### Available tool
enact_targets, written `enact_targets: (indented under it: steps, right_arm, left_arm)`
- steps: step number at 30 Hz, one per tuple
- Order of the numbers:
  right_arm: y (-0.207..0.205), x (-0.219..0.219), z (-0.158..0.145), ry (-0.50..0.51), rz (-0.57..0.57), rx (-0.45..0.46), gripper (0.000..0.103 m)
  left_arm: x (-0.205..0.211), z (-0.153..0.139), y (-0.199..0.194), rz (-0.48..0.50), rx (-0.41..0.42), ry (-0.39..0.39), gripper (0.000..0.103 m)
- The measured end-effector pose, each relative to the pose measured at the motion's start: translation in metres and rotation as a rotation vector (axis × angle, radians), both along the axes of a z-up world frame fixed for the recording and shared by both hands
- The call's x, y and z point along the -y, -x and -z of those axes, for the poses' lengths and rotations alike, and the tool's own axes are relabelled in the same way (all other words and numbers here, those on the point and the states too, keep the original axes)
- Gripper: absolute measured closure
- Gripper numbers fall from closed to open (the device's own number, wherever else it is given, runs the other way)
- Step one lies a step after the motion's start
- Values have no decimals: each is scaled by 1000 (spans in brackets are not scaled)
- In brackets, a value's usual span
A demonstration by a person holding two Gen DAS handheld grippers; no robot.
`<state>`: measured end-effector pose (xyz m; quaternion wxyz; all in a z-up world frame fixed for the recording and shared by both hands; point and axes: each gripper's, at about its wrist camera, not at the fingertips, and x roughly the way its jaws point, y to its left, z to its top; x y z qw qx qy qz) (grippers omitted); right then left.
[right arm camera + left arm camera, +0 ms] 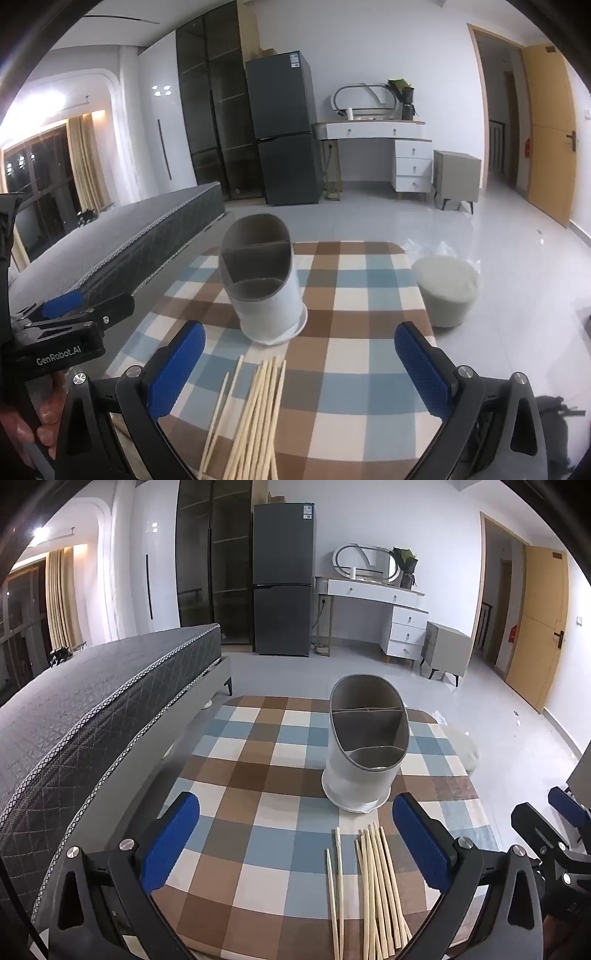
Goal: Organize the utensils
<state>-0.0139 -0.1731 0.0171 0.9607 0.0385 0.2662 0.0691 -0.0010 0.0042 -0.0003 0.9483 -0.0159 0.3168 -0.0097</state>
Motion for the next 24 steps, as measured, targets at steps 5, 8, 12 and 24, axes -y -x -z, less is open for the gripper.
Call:
enact_targets:
  steps: [5,8,12,24]
  right_arm:
    - [-1,1,1,-12,4,-3,0]
    - [-1,0,0,-9,7,-1,0]
    - [-2,0,1,-6,8,-1,0]
    - [-1,1,0,-7,11,5,0]
  left_arm:
    - [0,1,0,2,2,9,1]
    - [0,0,-1,2,2,9,1]
    - [0,0,-1,4,1,9,1]
    - [-1,1,-2,3,-10,25,1]
